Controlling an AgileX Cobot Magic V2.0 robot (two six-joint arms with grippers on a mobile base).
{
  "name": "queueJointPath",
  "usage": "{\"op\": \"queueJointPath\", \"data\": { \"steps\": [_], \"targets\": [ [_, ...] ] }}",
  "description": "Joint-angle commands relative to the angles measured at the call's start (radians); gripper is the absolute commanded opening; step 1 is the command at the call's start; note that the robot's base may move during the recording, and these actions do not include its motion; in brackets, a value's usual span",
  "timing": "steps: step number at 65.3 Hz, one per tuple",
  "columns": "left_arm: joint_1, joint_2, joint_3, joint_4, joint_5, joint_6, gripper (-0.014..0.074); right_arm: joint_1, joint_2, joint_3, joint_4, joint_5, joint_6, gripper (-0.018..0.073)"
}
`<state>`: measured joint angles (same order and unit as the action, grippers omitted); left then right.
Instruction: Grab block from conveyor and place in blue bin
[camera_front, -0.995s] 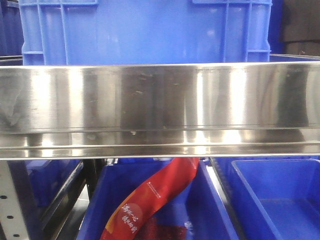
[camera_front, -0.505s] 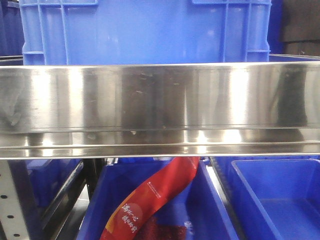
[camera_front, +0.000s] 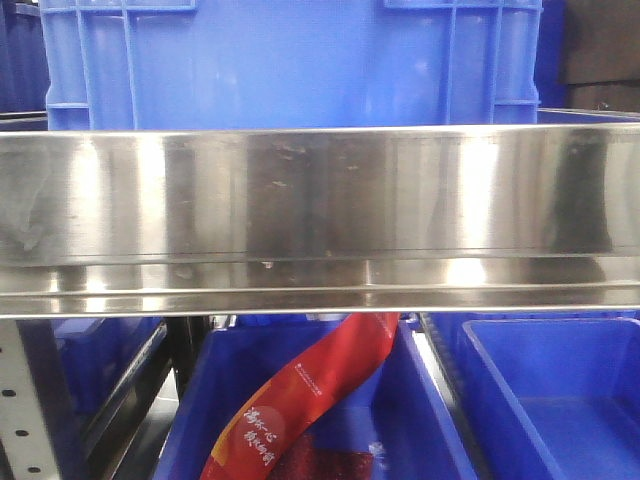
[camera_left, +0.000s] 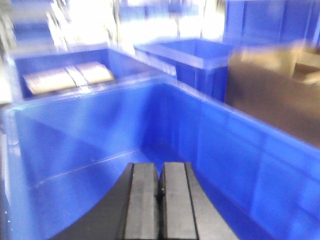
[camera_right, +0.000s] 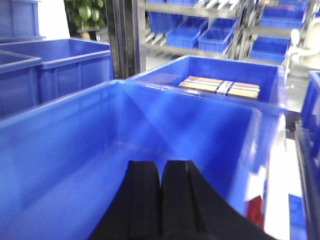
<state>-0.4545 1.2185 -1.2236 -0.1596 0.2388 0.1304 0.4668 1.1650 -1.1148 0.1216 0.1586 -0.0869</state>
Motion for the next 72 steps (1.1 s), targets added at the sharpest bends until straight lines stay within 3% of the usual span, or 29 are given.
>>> {"op": "queueJointPath", "data": {
  "steps": [1, 20, 34, 51, 72],
  "targets": [
    [0.003, -0.095, 0.105, -0.018, -0.058, 0.000, -0.0111, -0.005, -0.089, 0.115, -0.002, -0.048, -0.002, -0.0160],
    [0.003, -0.428, 0.522, -0.045, -0.157, 0.000, -0.0111, -0.005, -0.457, 0.514, -0.002, -0.138, -0.002, -0.0160],
    [0.003, -0.659, 0.703, -0.045, -0.166, 0.000, -0.0111, -0.005, -0.705, 0.684, -0.002, -0.107, -0.002, -0.0160],
    [0.003, -0.819, 0.763, -0.045, -0.149, 0.000, -0.0111, -0.005, -0.886, 0.721, -0.002, -0.106, -0.002, -0.0160],
    [0.003, -0.855, 0.763, -0.045, -0.152, 0.000, -0.0111, -0.005, -0.913, 0.721, -0.002, -0.115, -0.002, -0.0160]
  ]
}}
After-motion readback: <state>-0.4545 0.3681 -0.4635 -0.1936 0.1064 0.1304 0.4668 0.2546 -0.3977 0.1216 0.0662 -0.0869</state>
